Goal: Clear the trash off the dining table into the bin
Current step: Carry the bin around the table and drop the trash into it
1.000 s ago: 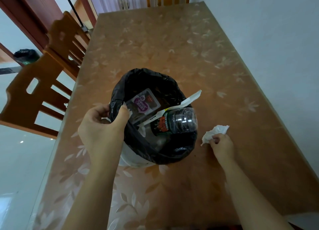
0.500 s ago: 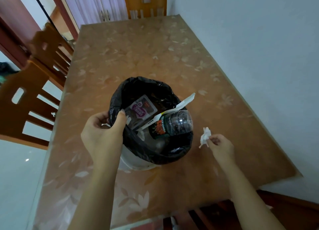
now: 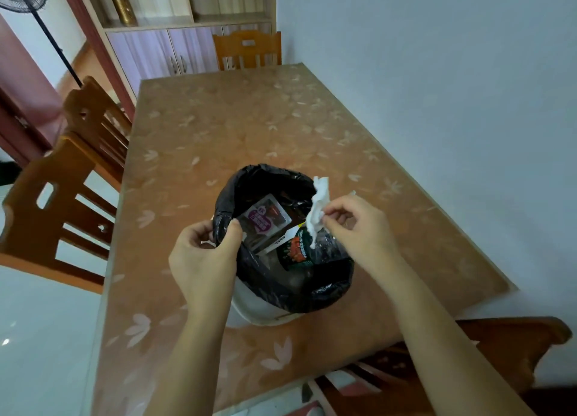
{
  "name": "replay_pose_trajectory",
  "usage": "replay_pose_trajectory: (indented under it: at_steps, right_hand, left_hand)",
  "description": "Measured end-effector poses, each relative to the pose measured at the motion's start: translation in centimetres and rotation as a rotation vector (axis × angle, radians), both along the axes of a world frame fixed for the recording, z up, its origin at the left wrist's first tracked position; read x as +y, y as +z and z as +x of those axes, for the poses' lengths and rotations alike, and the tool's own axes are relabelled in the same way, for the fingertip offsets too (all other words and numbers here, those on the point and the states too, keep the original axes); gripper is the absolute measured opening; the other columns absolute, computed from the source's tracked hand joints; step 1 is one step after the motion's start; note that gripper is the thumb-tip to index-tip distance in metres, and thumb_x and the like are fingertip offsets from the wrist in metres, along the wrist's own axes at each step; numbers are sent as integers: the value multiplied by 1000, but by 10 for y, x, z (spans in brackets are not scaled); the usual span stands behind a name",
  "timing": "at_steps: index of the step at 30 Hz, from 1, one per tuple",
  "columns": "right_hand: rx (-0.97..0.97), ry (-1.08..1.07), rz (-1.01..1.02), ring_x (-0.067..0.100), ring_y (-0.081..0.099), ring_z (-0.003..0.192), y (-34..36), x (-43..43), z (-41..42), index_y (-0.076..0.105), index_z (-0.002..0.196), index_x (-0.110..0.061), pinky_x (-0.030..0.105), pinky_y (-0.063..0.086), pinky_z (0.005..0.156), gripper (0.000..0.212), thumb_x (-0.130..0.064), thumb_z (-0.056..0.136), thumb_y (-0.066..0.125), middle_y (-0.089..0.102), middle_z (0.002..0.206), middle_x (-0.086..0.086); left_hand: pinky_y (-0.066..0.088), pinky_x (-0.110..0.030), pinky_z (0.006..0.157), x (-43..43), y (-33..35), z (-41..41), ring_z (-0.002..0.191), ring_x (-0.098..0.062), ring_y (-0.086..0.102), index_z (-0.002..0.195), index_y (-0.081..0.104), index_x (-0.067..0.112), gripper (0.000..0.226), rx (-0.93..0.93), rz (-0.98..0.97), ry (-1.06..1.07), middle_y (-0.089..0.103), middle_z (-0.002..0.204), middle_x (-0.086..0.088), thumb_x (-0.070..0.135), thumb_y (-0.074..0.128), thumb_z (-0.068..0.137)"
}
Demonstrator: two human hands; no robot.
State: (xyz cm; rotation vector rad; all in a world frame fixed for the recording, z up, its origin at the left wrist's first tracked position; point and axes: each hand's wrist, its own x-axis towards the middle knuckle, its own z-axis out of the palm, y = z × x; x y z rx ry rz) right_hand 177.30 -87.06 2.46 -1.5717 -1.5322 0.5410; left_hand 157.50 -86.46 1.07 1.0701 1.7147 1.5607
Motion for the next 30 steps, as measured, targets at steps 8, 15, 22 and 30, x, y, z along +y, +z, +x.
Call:
replay_pose_trajectory:
  at_steps: [8,15,22,30]
  right_hand:
    - [-119,204,-45,2,56,83,2,-3,-45,63,105,-22,13,44,73,21,-21,84,59,62,98,-5]
    - [-478,-37,67,22,53,100,-8,-2,-27,60,107,-13,34,44,81,24,-22,85,55,61,106,4]
    - [-486,-137,-14,25,51,106,-21,-3,-39,59,111,-13,39,44,86,28,-21,85,55,60,112,6]
    - [-483,-323,-146,22,49,110,-42,-31,-113,58,113,-13,36,43,89,30,-22,85,55,59,115,5]
  left_hand:
    - [52,-31,54,-10,5,-27,53,-5,57,77,65,21,17,1,-9,37,65,66,3,35,71,69]
    - [53,-31,60,0,9,-50,65,-11,60,81,65,22,28,-24,15,185,65,75,3,45,67,64]
    - [50,-22,57,10,9,-79,72,-11,60,92,66,16,28,40,67,203,65,85,-2,36,69,73]
    - [48,-20,55,31,0,-152,62,-3,61,77,63,26,24,-46,51,53,65,75,6,45,67,62]
